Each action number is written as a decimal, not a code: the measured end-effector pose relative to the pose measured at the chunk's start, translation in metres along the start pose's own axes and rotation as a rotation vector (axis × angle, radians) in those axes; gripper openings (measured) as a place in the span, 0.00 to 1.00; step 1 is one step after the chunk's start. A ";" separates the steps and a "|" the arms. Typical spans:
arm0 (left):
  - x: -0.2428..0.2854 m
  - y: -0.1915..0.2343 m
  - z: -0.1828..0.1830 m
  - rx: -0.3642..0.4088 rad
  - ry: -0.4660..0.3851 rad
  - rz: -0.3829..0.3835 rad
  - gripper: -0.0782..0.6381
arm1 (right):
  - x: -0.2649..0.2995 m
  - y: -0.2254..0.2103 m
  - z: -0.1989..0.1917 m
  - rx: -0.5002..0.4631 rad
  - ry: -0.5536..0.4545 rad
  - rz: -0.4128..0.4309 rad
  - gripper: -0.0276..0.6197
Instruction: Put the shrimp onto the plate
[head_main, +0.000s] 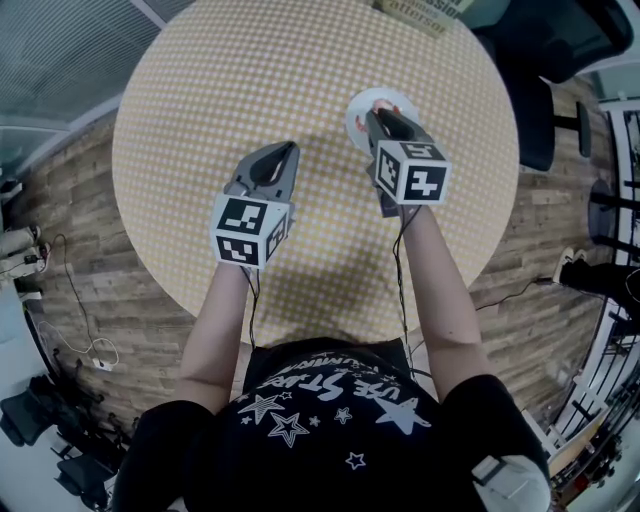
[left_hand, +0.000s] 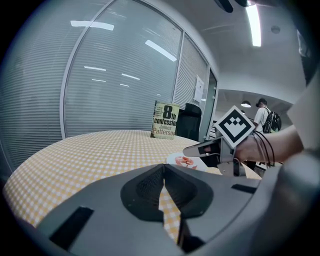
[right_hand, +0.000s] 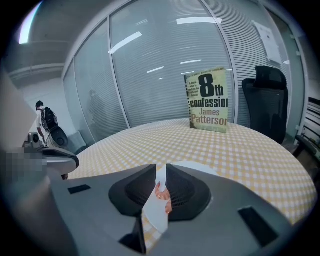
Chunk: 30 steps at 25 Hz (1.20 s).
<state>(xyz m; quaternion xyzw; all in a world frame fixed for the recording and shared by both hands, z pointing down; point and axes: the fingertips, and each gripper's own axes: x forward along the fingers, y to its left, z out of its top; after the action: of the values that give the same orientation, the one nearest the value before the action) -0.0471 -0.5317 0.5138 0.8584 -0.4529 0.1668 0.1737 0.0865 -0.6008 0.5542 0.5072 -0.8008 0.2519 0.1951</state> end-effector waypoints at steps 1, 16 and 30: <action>-0.003 -0.002 0.001 0.000 -0.004 -0.001 0.12 | -0.005 0.002 0.000 -0.001 -0.004 0.002 0.15; -0.083 -0.033 0.018 0.026 -0.099 -0.002 0.12 | -0.093 0.051 0.007 -0.004 -0.101 0.013 0.15; -0.158 -0.071 0.027 0.090 -0.188 -0.100 0.12 | -0.176 0.113 -0.010 0.036 -0.188 0.032 0.14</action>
<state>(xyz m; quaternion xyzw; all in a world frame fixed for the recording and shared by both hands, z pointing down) -0.0682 -0.3927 0.4092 0.8986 -0.4161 0.0968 0.1000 0.0560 -0.4284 0.4387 0.5190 -0.8190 0.2205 0.1059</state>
